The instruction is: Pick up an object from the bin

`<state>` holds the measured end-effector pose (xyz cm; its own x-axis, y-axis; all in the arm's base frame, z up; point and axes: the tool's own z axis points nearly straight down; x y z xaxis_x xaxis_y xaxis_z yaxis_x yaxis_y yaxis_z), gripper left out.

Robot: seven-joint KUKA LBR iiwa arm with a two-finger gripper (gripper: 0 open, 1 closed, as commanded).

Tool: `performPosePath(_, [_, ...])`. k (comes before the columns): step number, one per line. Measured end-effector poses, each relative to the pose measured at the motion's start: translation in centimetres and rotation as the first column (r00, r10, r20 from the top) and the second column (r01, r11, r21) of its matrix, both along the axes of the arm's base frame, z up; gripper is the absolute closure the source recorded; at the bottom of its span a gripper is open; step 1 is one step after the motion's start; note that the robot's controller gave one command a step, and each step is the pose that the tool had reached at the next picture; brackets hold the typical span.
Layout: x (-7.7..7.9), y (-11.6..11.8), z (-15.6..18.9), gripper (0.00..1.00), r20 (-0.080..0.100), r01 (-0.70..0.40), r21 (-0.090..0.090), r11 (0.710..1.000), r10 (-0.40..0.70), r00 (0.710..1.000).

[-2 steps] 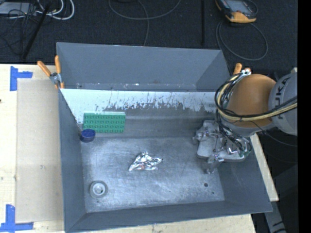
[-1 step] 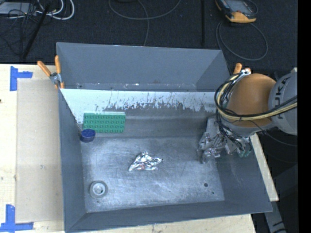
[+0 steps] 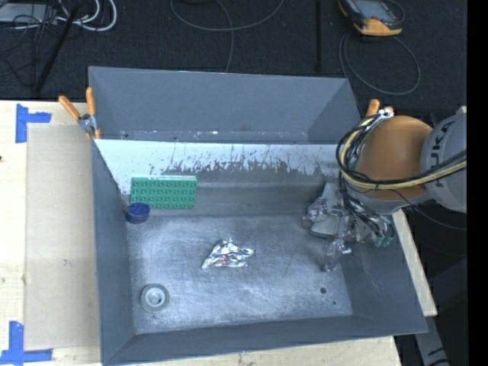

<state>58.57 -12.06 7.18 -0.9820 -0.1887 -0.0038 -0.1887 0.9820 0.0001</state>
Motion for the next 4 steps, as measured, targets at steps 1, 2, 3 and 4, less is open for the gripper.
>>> performPosePath(1, [0.2,-2.7,7.8,0.00,0.003,0.324,0.000,0.946,-0.324,0.946])
performPosePath(2, [2.1,-2.3,3.9,0.00,-0.002,0.481,0.022,0.876,-0.481,0.876])
performPosePath(3, [3.9,1.5,12.4,0.00,0.005,0.525,0.005,0.851,-0.525,0.851])
performPosePath(4, [2.6,9.9,5.1,0.00,-0.010,0.382,0.000,0.924,-0.382,0.924])
